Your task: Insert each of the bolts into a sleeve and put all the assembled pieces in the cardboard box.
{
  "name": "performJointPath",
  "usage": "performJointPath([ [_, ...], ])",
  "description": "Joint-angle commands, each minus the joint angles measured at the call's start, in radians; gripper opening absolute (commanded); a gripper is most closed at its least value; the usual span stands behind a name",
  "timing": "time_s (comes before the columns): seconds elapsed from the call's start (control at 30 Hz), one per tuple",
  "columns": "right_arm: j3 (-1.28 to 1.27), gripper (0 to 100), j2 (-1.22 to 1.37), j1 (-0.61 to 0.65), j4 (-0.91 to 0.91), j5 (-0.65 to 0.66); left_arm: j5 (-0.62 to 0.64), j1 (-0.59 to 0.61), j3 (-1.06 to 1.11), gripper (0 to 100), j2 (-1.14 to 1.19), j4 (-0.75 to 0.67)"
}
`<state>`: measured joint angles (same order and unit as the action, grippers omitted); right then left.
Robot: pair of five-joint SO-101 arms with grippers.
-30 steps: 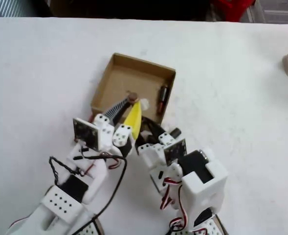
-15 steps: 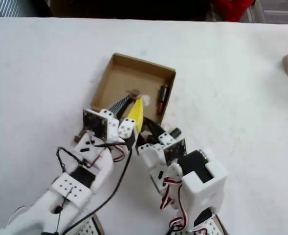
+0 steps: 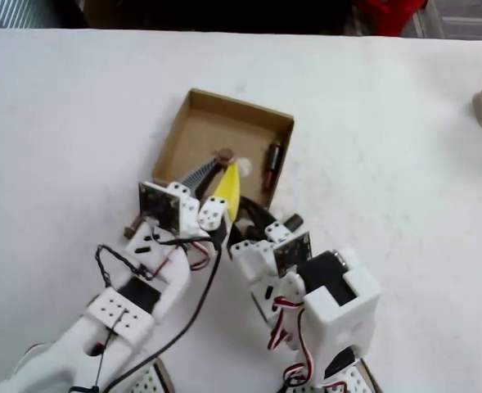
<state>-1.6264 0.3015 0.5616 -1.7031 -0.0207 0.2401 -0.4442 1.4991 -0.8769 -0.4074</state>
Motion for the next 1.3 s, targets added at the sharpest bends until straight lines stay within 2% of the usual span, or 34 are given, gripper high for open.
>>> performJointPath([
  [0.0,-0.008,1.6,-0.039,0.007,0.002,-0.003,0.008,-0.033,-0.052,2,-0.001,0.012],
  [0.47,-0.008,1.6,-0.039,0.005,0.002,-0.003,0.008,-0.053,-0.052,2,-0.001,0.081],
  [0.67,-0.008,1.6,-0.039,0.001,0.002,-0.003,0.003,-0.045,-0.058,2,-0.018,0.201],
  [0.83,-0.008,1.6,-0.039,-0.001,0.001,-0.003,0.000,-0.053,-0.052,2,-0.124,0.388],
  [0.93,-0.008,1.6,-0.039,-0.001,-0.001,-0.003,0.006,-0.053,-0.048,2,-0.193,0.446],
  [1.27,-0.008,1.6,-0.039,-0.001,-0.001,-0.003,0.000,-0.082,0.052,2,-0.252,0.404],
])
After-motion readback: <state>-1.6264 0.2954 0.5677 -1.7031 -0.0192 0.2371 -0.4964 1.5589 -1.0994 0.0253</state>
